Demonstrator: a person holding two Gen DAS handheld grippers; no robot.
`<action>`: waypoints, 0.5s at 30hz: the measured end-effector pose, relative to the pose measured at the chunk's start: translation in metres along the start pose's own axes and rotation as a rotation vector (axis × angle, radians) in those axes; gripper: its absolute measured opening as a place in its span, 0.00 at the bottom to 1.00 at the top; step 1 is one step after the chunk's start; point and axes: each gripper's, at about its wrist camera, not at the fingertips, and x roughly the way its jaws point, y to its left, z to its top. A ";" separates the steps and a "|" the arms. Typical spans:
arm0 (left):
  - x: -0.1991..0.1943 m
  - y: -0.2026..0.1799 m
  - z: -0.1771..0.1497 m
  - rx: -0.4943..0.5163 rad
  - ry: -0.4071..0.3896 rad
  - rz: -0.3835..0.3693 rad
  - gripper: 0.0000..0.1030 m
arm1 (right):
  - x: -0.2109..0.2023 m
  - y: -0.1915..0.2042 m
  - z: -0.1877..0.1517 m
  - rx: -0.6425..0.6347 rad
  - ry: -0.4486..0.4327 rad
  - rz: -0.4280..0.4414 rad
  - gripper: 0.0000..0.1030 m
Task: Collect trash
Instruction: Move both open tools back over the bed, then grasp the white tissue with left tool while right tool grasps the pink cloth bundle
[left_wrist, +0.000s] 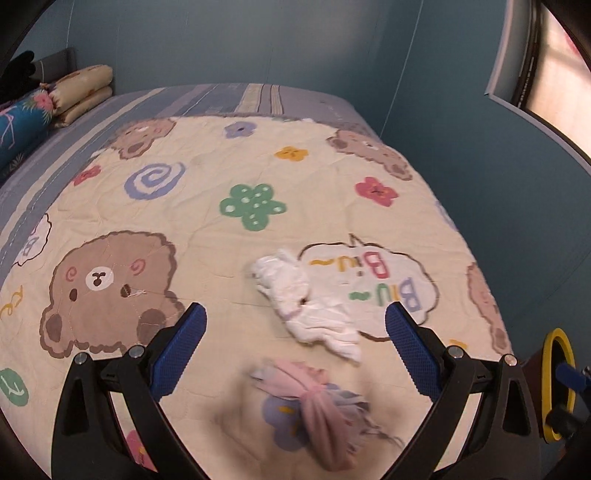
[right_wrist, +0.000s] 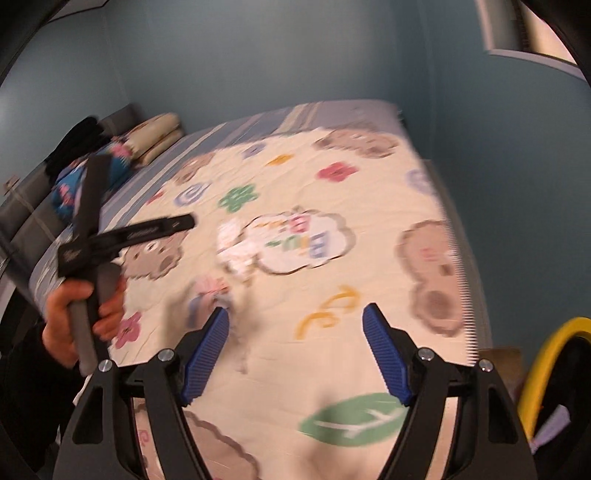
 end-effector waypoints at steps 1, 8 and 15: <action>0.008 0.008 0.001 0.007 0.005 0.004 0.91 | 0.007 0.004 0.000 -0.007 0.010 0.007 0.70; 0.049 0.029 0.004 0.029 0.055 0.017 0.91 | 0.069 0.040 -0.002 -0.039 0.122 0.082 0.70; 0.087 0.036 0.015 0.024 0.102 0.010 0.91 | 0.115 0.055 -0.004 -0.033 0.194 0.096 0.69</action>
